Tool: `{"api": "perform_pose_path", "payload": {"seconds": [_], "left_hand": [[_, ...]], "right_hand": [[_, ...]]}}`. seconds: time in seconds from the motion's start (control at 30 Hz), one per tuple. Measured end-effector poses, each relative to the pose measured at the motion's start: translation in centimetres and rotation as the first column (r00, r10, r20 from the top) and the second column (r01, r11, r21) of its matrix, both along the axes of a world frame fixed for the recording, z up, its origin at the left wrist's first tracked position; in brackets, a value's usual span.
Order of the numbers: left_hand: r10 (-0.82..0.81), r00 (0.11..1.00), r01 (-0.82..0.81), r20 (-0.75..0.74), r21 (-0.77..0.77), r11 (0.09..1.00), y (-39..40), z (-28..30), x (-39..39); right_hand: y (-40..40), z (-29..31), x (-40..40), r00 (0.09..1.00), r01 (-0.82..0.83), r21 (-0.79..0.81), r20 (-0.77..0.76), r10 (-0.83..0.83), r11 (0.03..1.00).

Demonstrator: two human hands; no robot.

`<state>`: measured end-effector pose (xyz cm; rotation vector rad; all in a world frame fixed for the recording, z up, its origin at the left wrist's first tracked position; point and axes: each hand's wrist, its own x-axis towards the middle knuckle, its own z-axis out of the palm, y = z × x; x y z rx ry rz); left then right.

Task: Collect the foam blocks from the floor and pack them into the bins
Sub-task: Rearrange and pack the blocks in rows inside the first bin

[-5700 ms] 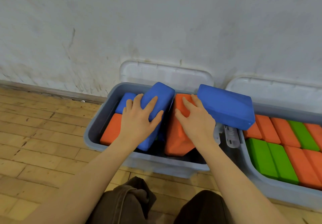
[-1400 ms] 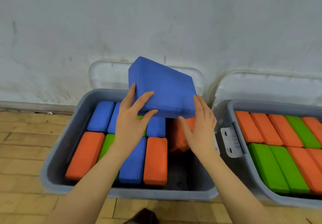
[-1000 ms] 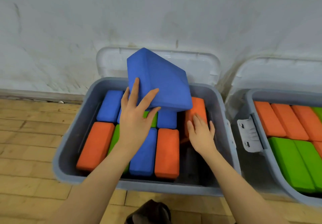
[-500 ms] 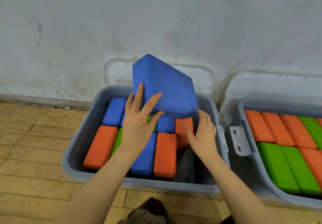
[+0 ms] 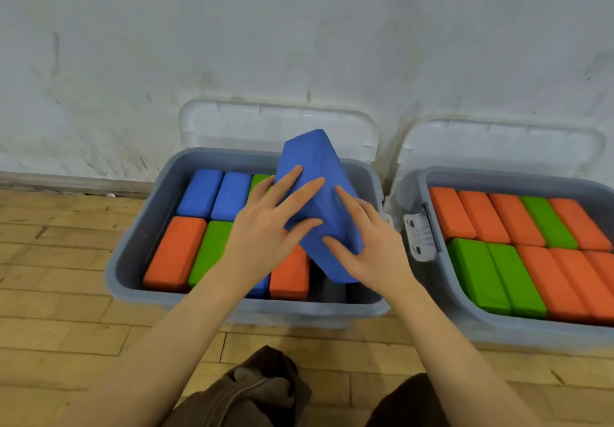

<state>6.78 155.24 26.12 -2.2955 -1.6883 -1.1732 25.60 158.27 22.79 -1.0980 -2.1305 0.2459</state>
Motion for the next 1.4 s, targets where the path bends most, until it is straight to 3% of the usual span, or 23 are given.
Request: {"api": "perform_pose_path", "payload": {"seconds": [0.1,0.2,0.3,0.5,0.67,0.73,0.8,0.87,1.0,1.1,1.23,1.4], "left_hand": [[-0.013,0.999,0.012,-0.03,-0.038,0.999,-0.2,-0.2,0.5],[0.006,0.997,0.006,0.072,-0.162,0.987,-0.1,0.3,1.0],[-0.023,0.994,0.034,0.106,-0.098,0.995,-0.1,0.8,2.0],[-0.048,0.986,0.082,0.157,-0.219,0.972,0.2,-0.7,2.6],[-0.059,0.984,0.115,0.17,-0.337,0.935,-0.3,-4.1,2.0],[-0.104,0.989,0.137,0.106,-0.381,0.914,-0.1,-5.8,1.9],[-0.161,0.985,0.169,0.057,-0.466,0.869,-0.2,-7.8,1.6],[-0.197,0.977,0.213,0.087,-0.493,0.843,-0.5,-9.4,1.2],[-0.231,0.965,0.262,0.123,-0.461,0.848,0.3,-10.4,1.0],[-0.128,0.98,0.186,0.155,-0.458,0.869,1.9,-10.1,1.0],[0.029,0.998,-0.052,-0.058,-0.444,0.894,4.2,-9.8,0.7],[0.139,0.958,-0.256,-0.252,-0.529,0.809,6.9,-11.3,0.5]], "right_hand": [[-1.0,-0.7,-0.6,0.999,0.029,-0.042,-0.025,-0.03,0.999],[-1.6,-1.0,-0.7,0.991,0.039,-0.126,-0.119,-0.054,0.991],[-2.4,-0.7,0.1,0.973,0.011,-0.213,-0.222,-0.06,0.977],[-2.6,-1.1,0.8,0.98,0.064,-0.27,-0.167,-0.112,0.961],[-3.1,-4.3,1.1,0.97,0.053,-0.456,-0.188,-0.154,0.889],[-3.2,-5.6,1.7,0.976,0.086,-0.487,-0.134,-0.172,0.869],[-3.6,-6.8,2.1,0.988,0.142,-0.477,0.021,-0.15,0.867],[-4.1,-7.5,2.4,0.985,0.165,-0.473,0.125,-0.119,0.865],[-3.3,-6.8,2.2,0.975,0.206,-0.319,0.152,-0.164,0.925],[-1.5,-6.0,1.3,0.97,0.236,-0.242,0.121,-0.211,0.941],[2.0,-5.9,-1.0,0.954,0.293,-0.233,0.139,-0.266,0.927],[6.9,-5.7,-3.5,0.919,0.35,-0.197,0.263,-0.294,0.916]]}}
